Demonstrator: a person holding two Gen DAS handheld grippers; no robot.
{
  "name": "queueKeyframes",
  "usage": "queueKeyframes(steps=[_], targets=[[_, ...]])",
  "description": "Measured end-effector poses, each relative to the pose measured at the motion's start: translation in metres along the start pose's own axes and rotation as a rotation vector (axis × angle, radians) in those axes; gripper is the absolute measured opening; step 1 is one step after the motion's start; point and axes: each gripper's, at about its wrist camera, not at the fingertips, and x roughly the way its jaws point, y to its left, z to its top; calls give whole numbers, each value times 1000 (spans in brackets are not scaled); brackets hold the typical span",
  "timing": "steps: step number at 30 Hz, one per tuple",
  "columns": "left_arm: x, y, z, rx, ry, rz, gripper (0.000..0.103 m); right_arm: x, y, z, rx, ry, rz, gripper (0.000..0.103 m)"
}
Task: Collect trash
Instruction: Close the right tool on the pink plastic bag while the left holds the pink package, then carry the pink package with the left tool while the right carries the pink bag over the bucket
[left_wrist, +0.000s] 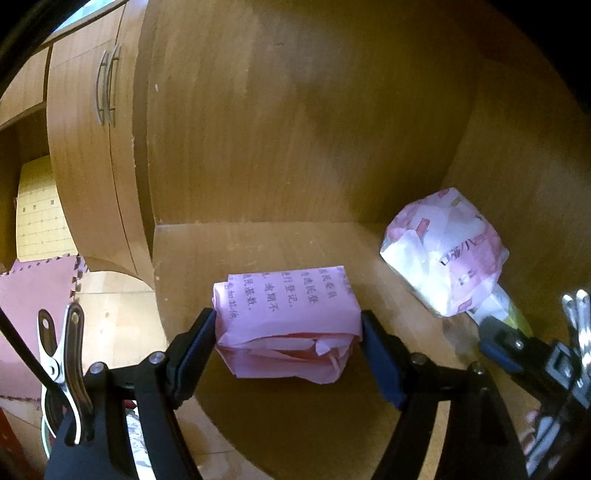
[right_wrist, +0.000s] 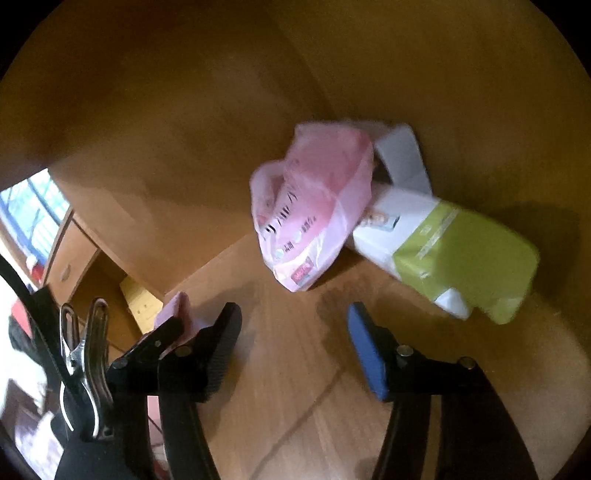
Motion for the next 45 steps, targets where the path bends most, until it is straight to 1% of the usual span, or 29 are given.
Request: queueKeyframes(steps=[3, 6, 9, 11, 14, 16, 18, 19, 20, 21, 22, 23, 26, 29, 37, 40, 42, 45], targets=[[4, 5, 1, -4, 10, 6, 80, 16, -4, 5, 47, 27, -29, 64], [7, 10, 2, -19, 17, -5, 80, 27, -4, 15, 70, 12, -68, 69], [10, 10, 1, -15, 24, -2, 80, 34, -2, 25, 94, 5, -67, 70], [12, 9, 1, -16, 30, -5, 80, 37, 2, 31, 82, -2, -71, 71], [14, 8, 1, -16, 38, -7, 80, 46, 13, 37, 30, -16, -94, 71], [16, 7, 3, -19, 36, -10, 80, 51, 17, 38, 12, -12, -98, 71], [17, 6, 4, -18, 32, -8, 80, 55, 18, 39, 8, -12, -99, 53], [17, 5, 4, -18, 31, -7, 80, 56, 18, 40, 3, -12, -105, 33], [17, 5, 4, -18, 31, -6, 80, 57, 19, 40, -7, -6, -111, 27], [18, 5, 4, -18, 32, -6, 80, 56, 20, 38, -16, -5, -108, 24], [17, 4, 3, -18, 33, -6, 80, 53, 21, 37, -23, -10, -93, 17], [16, 4, 3, -19, 33, -8, 80, 50, 23, 35, -37, -17, -82, 15], [11, 4, 3, -17, 28, -12, 80, 39, 25, 27, -71, -30, -63, 10], [3, 4, 3, -10, 17, -14, 80, 29, 22, 19, -64, -31, -27, 8], [-29, 8, -6, 9, 5, -21, 80, -9, 18, -14, 18, -12, 95, 8], [-39, 13, -16, 15, 15, -10, 80, -24, 17, -27, 36, 4, 117, 8], [-44, 17, -23, 7, 31, -7, 80, -28, 19, -41, 71, 23, 135, 8], [-53, 21, -29, -5, 42, -14, 80, -33, 16, -52, 89, 36, 134, 11]])
